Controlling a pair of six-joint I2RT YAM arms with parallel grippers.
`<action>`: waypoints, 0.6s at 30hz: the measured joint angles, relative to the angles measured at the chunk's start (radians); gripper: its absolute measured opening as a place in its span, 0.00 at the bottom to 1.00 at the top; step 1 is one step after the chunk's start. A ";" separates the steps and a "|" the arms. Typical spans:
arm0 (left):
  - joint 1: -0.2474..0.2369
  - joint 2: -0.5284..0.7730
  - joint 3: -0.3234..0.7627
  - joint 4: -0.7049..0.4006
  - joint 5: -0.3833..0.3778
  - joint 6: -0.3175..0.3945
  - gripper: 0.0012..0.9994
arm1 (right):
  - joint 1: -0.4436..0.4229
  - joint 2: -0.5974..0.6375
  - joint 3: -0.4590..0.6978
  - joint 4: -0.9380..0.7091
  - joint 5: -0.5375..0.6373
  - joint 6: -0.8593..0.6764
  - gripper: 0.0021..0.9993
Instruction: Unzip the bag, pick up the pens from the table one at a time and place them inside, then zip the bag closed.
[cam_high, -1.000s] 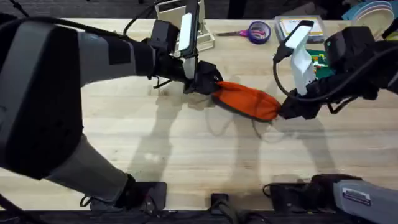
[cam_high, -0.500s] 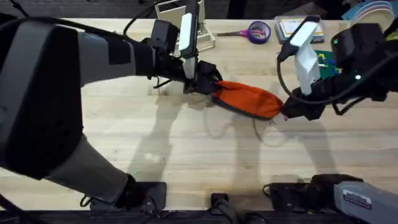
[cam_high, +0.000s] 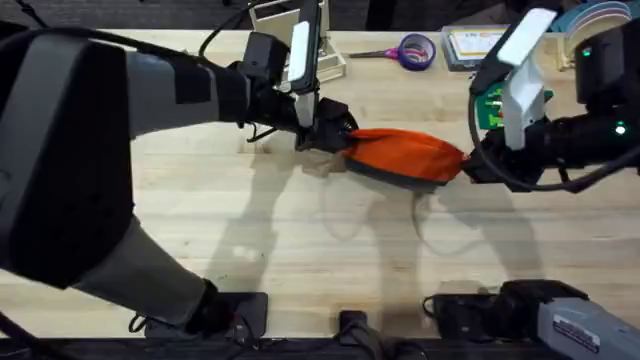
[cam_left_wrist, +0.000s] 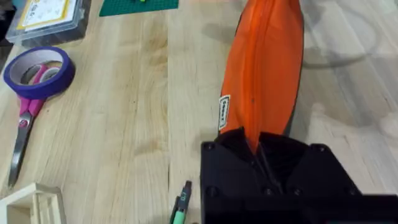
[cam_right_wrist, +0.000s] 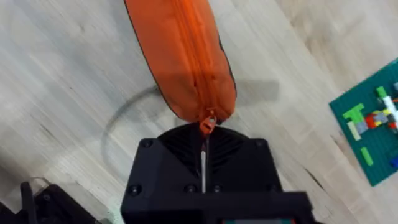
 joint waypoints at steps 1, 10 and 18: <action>0.000 0.000 0.000 0.000 0.000 0.000 0.04 | 0.000 -0.011 0.000 0.000 0.000 0.000 0.03; -0.006 0.000 0.000 -0.001 0.004 0.000 0.04 | 0.000 -0.105 0.000 -0.004 -0.004 0.000 0.03; -0.008 0.000 0.000 -0.002 0.005 0.000 0.04 | 0.000 -0.151 0.003 -0.020 -0.007 -0.001 0.03</action>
